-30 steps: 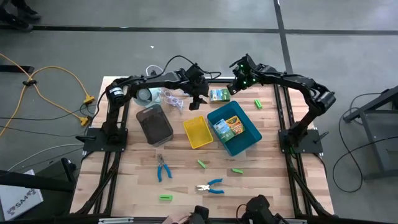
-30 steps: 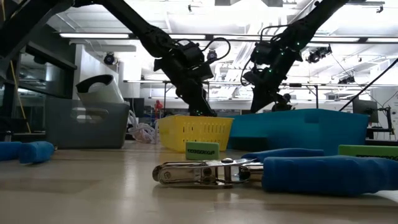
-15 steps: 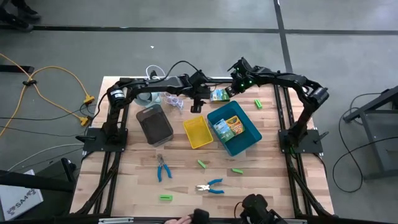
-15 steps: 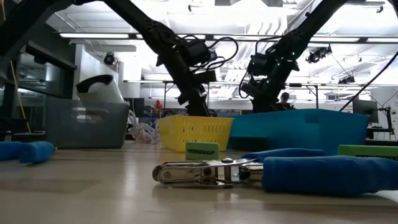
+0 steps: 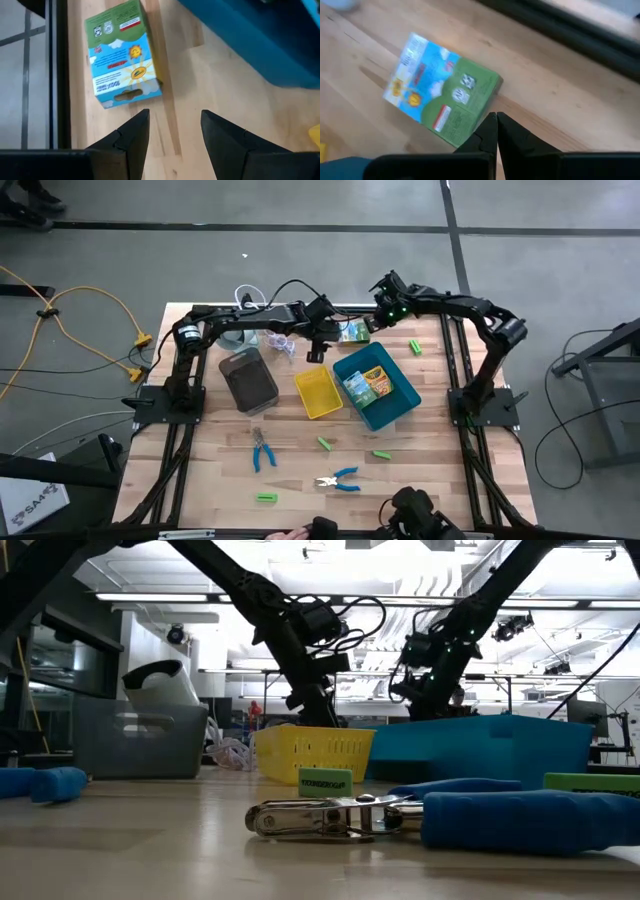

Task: Pick & Place School Supplies
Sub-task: Put the crayons box into the blue bin

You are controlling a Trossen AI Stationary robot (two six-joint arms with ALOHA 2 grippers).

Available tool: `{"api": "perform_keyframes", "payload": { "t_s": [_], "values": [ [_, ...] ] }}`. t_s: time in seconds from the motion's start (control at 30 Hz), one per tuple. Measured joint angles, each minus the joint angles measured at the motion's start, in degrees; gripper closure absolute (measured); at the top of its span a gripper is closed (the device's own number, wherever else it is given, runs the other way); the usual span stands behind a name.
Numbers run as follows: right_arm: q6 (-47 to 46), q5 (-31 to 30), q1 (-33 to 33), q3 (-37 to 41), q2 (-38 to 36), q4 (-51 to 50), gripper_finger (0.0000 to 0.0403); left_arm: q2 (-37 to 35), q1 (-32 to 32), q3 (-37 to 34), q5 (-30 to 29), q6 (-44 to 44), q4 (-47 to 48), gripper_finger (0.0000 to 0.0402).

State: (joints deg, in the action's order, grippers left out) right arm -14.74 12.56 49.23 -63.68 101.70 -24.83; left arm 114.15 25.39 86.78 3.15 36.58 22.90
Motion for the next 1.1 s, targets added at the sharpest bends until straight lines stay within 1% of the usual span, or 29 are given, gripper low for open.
{"api": "perform_keyframes", "payload": {
  "t_s": [0.23, 1.1],
  "values": [
    [-0.43, 1.55, -0.22, 0.02, 2.75, 3.24, 0.0401, 0.0, 0.0, 0.0, -0.91, -0.13, -0.02, 0.0232],
    [0.0, 1.14, -0.55, 0.02, 2.76, 4.98, 0.0401, -0.04, 0.0, 0.0, -0.93, -0.15, -0.02, 0.0232]
  ]
}}
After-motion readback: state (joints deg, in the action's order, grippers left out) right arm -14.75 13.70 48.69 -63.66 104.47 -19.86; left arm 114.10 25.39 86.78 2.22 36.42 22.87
